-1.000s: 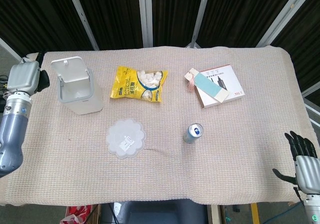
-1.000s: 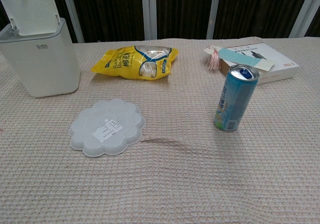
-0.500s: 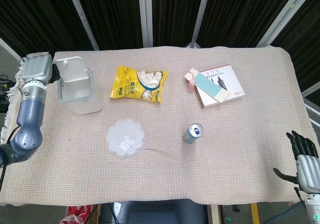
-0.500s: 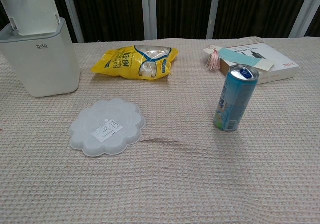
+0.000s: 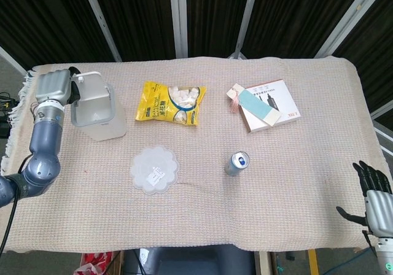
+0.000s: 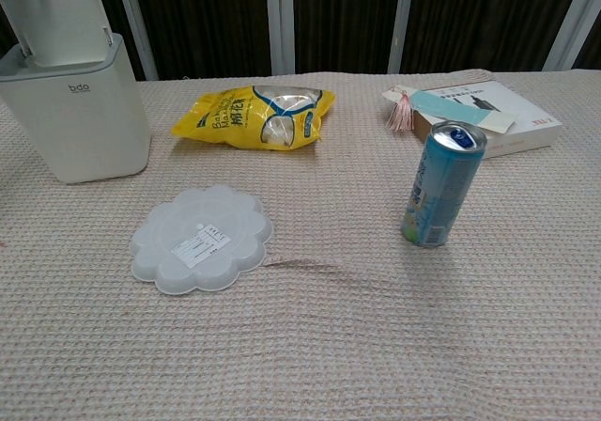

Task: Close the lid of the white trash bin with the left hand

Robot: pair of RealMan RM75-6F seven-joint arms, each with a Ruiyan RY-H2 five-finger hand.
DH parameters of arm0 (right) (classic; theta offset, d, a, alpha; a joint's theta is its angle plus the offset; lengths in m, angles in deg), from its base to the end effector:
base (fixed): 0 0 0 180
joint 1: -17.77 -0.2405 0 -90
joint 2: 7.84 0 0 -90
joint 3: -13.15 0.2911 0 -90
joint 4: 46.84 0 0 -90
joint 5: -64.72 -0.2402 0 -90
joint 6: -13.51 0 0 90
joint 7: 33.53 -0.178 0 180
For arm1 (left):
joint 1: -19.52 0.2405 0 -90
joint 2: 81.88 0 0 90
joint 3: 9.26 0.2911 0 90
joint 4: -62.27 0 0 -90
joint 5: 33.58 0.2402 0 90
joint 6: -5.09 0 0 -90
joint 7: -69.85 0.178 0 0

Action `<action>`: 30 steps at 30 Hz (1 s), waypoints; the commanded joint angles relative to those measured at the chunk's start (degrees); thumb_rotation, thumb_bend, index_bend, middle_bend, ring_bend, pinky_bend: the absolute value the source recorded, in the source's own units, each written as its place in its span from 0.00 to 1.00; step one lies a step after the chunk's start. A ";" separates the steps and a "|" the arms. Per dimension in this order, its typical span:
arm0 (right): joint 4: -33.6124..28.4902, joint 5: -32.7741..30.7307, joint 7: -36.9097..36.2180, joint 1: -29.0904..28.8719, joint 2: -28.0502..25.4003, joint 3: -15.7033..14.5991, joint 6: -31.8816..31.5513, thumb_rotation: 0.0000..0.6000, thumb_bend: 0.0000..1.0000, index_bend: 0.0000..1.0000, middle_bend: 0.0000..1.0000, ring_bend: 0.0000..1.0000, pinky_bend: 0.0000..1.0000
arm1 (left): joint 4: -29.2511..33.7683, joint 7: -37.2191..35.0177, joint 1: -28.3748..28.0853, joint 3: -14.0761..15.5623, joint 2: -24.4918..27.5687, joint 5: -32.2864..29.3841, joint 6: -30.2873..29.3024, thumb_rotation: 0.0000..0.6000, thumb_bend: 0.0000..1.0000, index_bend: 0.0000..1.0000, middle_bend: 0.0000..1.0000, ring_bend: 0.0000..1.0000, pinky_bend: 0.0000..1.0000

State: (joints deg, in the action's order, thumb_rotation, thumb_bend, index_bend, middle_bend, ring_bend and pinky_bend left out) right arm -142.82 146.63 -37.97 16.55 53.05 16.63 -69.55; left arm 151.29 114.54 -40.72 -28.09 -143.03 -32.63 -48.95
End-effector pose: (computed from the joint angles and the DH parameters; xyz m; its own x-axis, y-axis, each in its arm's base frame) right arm -0.3705 -0.1985 0.1609 0.3060 -0.0425 0.9511 -0.9437 0.1184 0.3089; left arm -0.1713 0.5266 0.1703 0.4351 0.2144 0.8745 0.8441 0.2410 -0.4790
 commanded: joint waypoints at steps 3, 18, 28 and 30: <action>-0.08 0.24 0.13 0.04 -0.02 -0.14 -0.05 1.00 0.15 0.00 0.00 0.00 0.00 | 2.94 -1.36 0.96 0.46 1.86 1.02 -0.15 1.00 0.84 0.31 0.94 0.93 1.00; -0.20 0.79 0.67 0.16 -0.06 -0.50 -0.22 1.00 0.15 0.00 0.00 0.00 0.00 | 15.08 -5.94 5.29 2.97 9.17 7.92 -0.25 1.00 0.84 0.31 0.94 0.93 1.00; -0.64 0.96 1.25 0.36 -0.38 -0.89 -0.20 1.00 0.15 0.00 0.00 0.00 0.00 | 19.01 -8.61 7.71 5.95 9.13 13.03 -1.24 1.00 0.84 0.31 0.94 0.93 1.00; -0.78 0.96 1.40 0.39 -0.41 -0.97 -0.15 1.00 0.15 0.00 0.00 0.00 0.00 | 19.17 -8.95 8.12 6.74 8.57 14.20 -1.54 1.00 0.84 0.31 0.94 0.93 1.00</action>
State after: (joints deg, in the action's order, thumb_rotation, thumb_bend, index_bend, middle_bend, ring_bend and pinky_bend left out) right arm -143.58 147.59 -36.60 16.93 52.65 15.68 -69.72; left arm 170.30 105.87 -32.91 -21.76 -134.09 -19.01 -50.26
